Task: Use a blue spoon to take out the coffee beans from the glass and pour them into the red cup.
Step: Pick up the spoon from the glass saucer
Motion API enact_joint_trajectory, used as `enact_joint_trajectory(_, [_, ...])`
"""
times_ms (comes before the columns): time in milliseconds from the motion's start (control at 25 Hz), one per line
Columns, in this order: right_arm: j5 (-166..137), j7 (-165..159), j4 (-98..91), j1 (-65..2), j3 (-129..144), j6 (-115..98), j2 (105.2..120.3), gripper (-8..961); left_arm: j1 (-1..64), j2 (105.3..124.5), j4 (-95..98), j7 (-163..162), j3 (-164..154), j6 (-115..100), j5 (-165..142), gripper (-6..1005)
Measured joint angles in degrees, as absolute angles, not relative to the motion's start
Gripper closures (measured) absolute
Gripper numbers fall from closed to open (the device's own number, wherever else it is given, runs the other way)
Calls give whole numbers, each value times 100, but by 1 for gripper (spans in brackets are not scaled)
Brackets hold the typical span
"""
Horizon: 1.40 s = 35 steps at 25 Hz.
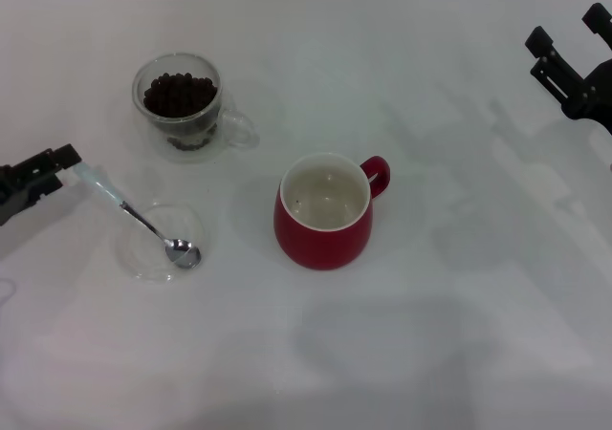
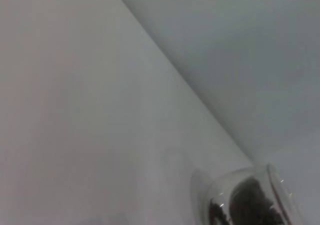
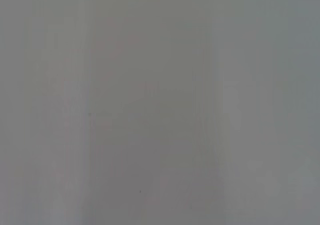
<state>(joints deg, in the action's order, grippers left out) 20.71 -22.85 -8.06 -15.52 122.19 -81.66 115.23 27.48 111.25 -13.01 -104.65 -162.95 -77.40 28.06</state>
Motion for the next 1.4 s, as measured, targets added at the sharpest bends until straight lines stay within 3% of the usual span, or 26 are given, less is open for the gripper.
enact_joint_trajectory(680, [2075,-2320,-822,-1503,12216,-8175,11523,127,3056,11209,-1300,-10309,-16295,-7444,2340,254])
enact_joint_trajectory(1120, [2074,-2334,-818,-1514,12216,-8164,11523,127,3231,11206,-1308,-10124,-16295,-7244,2222,721])
enact_joint_trajectory(1400, [2074,-2337,-817,-1532,12216,-8146,11522,127,3251,11195,-1299,-10032,-16295,-7300,2384,915])
